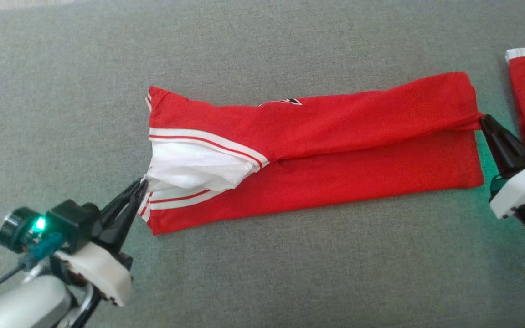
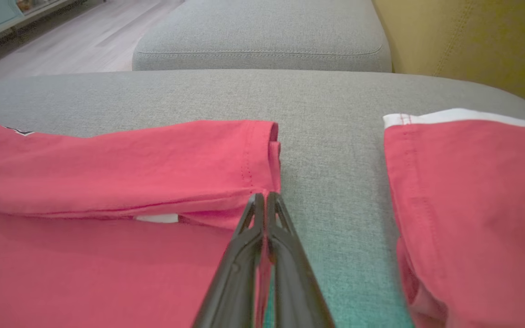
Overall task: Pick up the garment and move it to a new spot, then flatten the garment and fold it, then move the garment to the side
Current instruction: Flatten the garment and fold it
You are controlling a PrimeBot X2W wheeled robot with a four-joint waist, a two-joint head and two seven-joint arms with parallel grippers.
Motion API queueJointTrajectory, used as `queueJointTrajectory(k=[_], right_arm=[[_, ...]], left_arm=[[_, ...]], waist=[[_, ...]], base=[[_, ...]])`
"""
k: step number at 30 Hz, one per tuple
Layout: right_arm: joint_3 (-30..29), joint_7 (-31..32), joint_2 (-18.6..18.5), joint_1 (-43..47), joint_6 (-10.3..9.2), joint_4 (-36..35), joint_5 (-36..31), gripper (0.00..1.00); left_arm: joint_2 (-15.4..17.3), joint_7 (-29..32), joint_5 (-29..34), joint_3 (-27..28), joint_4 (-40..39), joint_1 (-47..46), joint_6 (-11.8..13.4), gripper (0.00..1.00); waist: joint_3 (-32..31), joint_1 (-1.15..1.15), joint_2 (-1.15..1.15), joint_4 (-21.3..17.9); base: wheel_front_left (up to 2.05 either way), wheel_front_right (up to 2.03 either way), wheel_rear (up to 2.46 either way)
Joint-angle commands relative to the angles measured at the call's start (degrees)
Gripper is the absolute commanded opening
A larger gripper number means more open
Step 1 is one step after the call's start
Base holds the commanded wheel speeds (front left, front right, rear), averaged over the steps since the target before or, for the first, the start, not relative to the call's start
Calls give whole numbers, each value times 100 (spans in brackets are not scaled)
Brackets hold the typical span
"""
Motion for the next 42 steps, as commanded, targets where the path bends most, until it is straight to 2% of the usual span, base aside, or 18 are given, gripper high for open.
queueJointTrajectory(k=[1,2,3,7,8,9,12,15,17,20,24,27,32,33,35,36,42], right_arm=[[-156,2,-53,256,-4,-56,-70,72],[-210,3,0,313,-4,-56,-102,100],[-279,-10,56,377,-4,-60,-113,100],[-669,-101,248,692,-4,-54,-202,100],[-785,-126,294,793,-4,-67,-248,100],[-785,-126,294,793,-4,-67,-248,100],[-1248,-186,500,1129,-4,-160,-344,100],[-1764,-212,786,1420,-4,-299,-414,100],[-2113,-219,964,1545,-4,-328,-499,100],[-2630,-223,1227,1588,-4,-228,-706,100],[-3248,-225,1540,1484,-4,96,-961,100],[-3532,-158,1683,1357,-4,506,-1223,100],[-3708,289,1981,1147,-4,1146,-1444,100],[-3680,517,2118,1100,-4,1294,-1401,94],[-3644,682,2215,1077,-4,1366,-1339,36],[-3627,713,2235,1070,-4,1383,-1329,0],[-3714,483,2123,1010,-4,1423,-1416,0]], left_arm=[[8,-246,-110,274,68,1,108,31],[-88,-342,-140,282,158,49,124,48],[-175,-477,-127,309,262,84,180,100],[-661,-1085,-221,583,623,322,519,100],[-796,-1173,-203,660,693,396,615,100],[-796,-1173,-203,660,693,396,615,100],[-1251,-1299,-12,987,861,668,946,100],[-1930,-1311,569,1826,689,1061,1280,100],[-2398,-1312,1013,2412,538,1465,1332,100],[-2993,-1313,1701,3102,426,2008,1242,100],[-3595,-1314,2442,3662,445,2521,883,100],[-3891,-1314,2850,3897,543,2728,592,100],[-4249,-1314,3275,4220,650,2901,180,100],[-4382,-1314,3359,4365,665,2950,36,100],[-4479,-1314,3450,4497,697,2992,-105,100],[-4527,-1314,3493,4563,709,3009,-167,100],[-4746,-1314,3711,4904,748,3101,-469,100]], waist=[[-57,0,0,-3],[-90,0,0,-5],[-123,0,0,-6],[-268,0,0,2],[-307,0,0,10],[-307,0,0,10],[-418,0,0,47],[-498,0,0,118],[-524,0,0,197],[-560,0,0,363],[-620,0,0,616],[-647,0,0,772],[-672,0,0,927],[-677,0,0,959],[-683,0,0,975],[-685,0,0,978],[-702,0,0,886]], base=[[0,0,0],[0,0,0],[0,0,0],[0,0,0],[0,0,0],[0,0,0],[0,0,0],[0,0,0],[0,0,0],[0,0,0],[0,0,0],[0,0,0],[0,0,0],[0,0,0],[0,0,0],[0,0,0],[0,0,0]])
